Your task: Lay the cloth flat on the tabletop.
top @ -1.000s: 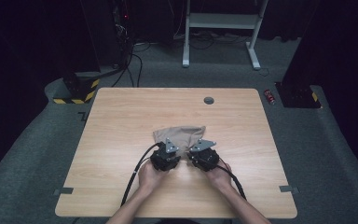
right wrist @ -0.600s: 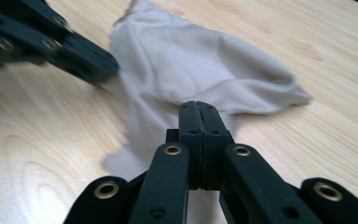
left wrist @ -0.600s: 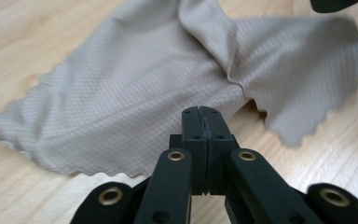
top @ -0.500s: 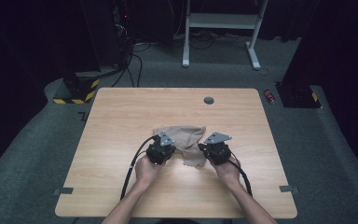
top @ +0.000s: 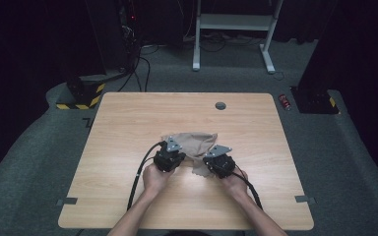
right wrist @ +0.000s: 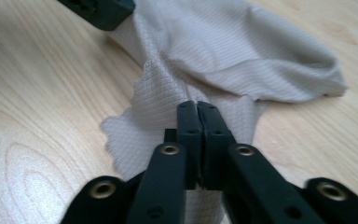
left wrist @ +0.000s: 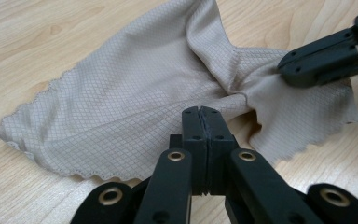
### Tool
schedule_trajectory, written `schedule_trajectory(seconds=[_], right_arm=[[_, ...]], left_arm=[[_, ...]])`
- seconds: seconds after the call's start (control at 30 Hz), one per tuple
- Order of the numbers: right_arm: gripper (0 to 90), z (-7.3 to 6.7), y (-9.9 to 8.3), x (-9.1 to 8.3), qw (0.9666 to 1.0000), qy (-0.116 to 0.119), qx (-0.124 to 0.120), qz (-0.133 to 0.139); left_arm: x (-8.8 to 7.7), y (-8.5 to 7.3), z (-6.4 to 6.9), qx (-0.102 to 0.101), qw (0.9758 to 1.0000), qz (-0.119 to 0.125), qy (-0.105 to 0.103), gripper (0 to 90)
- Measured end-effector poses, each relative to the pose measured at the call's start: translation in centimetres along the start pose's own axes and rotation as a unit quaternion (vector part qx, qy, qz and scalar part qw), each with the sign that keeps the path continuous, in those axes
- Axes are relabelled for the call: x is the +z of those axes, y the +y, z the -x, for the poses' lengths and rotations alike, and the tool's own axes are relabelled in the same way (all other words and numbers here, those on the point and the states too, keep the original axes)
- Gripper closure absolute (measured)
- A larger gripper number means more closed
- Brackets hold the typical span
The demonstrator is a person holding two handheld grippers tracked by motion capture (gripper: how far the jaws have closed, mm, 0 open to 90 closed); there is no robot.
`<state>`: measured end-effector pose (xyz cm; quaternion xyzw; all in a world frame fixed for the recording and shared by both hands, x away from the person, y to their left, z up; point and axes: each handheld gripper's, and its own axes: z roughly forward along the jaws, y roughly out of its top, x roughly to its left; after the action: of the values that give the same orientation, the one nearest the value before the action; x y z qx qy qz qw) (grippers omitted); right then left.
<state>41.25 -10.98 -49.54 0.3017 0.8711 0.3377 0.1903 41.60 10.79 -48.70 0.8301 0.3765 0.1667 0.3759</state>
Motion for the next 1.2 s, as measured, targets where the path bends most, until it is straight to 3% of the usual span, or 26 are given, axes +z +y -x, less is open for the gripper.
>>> schedule_trajectory(seconds=[0.17, 0.27, 0.43, 0.57, 0.63, 0.7, 0.77, 0.83, 0.9, 0.97, 1.03, 1.07, 1.1, 1.13, 1.2], right_arm=[[89.8, 1.1, 0.2, -1.8, 0.9994, -0.017, 0.01, 0.027], [89.8, 2.3, -0.1, -2.6, 0.9985, -0.02, 0.034, 0.037], [89.7, 4.2, -1.5, -2.0, 0.9974, -0.04, 0.059, 0.007], [88.5, 5.3, -2.6, -1.1, 0.9949, -0.034, 0.094, -0.017], [85.7, 5.3, -2.7, -1.1, 0.9945, -0.035, 0.097, -0.017], [77.8, 5.0, -2.6, -2.1, 0.9945, -0.039, 0.098, 0.003], [76.4, 4.8, -2.4, -2.6, 0.9946, -0.039, 0.096, 0.014], [73.6, 4.1, -1.8, -4.2, 0.9952, -0.031, 0.077, 0.05], [73.5, 3.8, -1.7, -4.4, 0.9954, -0.029, 0.072, 0.056], [72.8, 2.9, -1.3, -4.8, 0.9963, -0.012, 0.052, 0.067], [70.7, 1.2, -1.0, -4.0, 0.998, 0.011, 0.024, 0.057], [70.7, 1.2, -1.0, -4.0, 0.998, 0.011, 0.024, 0.057], [67.8, 0.1, -0.8, -2.8, 0.9991, 0.012, 0.005, 0.04], [67.8, 0.1, -0.8, -2.8, 0.9991, 0.012, 0.005, 0.04], [63.8, -0.9, 0.0, -1.1, 0.9993, 0.016, 0.002, 0.034]], left_arm=[[-0.6, 0.2, -0.8, -0.016, 0.9998, 0.008, 0.005, 89.1], [-0.9, 0.7, -1.4, -0.015, 0.9997, 0.003, 0.02, 89.2], [0.3, 0.9, -3.0, -0.039, 0.9982, -0.021, 0.041, 89.1], [2.6, 1.1, -3.7, -0.037, 0.9961, -0.056, 0.058, 85.0], [2.9, 1.2, -3.3, -0.031, 0.9962, -0.056, 0.06, 83.2], [2.6, 1.2, -2.9, -0.026, 0.9967, -0.05, 0.059, 72.3], [1.7, 1.1, -2.4, -0.017, 0.9972, -0.037, 0.063, 70.2], [0.7, 0.8, -2.0, -0.006, 0.9976, -0.028, 0.063, 66.2], [-0.1, 0.4, -1.7, 0.004, 0.9981, -0.023, 0.056, 65.9], [-0.5, -0.1, -1.2, 0.012, 0.9984, -0.028, 0.047, 64.8], [-0.3, -0.6, -0.6, 0.025, 0.998, -0.039, 0.042, 63.5], [-0.2, -0.9, -0.3, 0.032, 0.9976, -0.046, 0.042, 63.5], [0.1, -1.1, -0.2, 0.037, 0.9971, -0.052, 0.042, 62.4], [0.3, -1.2, -0.1, 0.037, 0.9969, -0.054, 0.043, 62.4], [0.5, -1.5, -0.1, 0.027, 0.9974, -0.052, 0.04, 59.7]])
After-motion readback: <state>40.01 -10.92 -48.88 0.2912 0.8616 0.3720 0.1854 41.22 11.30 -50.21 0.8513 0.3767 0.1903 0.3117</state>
